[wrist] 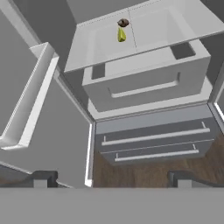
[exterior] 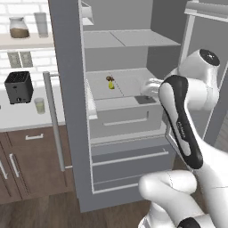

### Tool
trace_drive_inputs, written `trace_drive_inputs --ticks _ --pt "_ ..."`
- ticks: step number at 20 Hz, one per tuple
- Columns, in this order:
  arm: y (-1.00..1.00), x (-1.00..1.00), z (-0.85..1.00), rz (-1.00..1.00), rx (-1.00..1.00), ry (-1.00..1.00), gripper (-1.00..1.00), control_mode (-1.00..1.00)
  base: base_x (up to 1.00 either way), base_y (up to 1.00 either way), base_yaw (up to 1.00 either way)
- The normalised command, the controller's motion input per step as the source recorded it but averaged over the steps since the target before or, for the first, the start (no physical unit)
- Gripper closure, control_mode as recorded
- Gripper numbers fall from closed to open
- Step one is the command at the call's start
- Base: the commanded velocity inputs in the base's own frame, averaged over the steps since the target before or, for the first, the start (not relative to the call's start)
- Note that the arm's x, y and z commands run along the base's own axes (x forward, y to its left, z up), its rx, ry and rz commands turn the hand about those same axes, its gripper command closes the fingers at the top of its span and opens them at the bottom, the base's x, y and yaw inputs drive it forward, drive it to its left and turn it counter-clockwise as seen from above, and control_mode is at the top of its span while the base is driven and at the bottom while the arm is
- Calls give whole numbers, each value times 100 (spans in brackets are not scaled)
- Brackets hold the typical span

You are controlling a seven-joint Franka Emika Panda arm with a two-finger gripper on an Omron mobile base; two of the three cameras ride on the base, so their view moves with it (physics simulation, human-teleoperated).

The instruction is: Grab a lemon wedge from the fridge and one ice cube from the ice bowl, and put them in the glass of lemonade.

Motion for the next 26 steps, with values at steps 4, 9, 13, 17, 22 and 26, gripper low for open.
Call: trace_drive_inputs --ticks 4,9,13,17,22,26 --pt "-14 -11 8 -26 -9 9 -100 -100 0 0 0" --pt "-28 -53 2 -8 -5 0 -100 -100 0 0 0" --pt "-11 -32 1 -1 -7 0 -100 -100 0 0 0" --pt "-4 -34 0 0 0 0 -100 -100 0 0 0" --pt "0 2 -2 0 0 0 -100 -100 0 0 0" --pt "0 14 -5 0 0 -1 -100 -100 0 0 0"
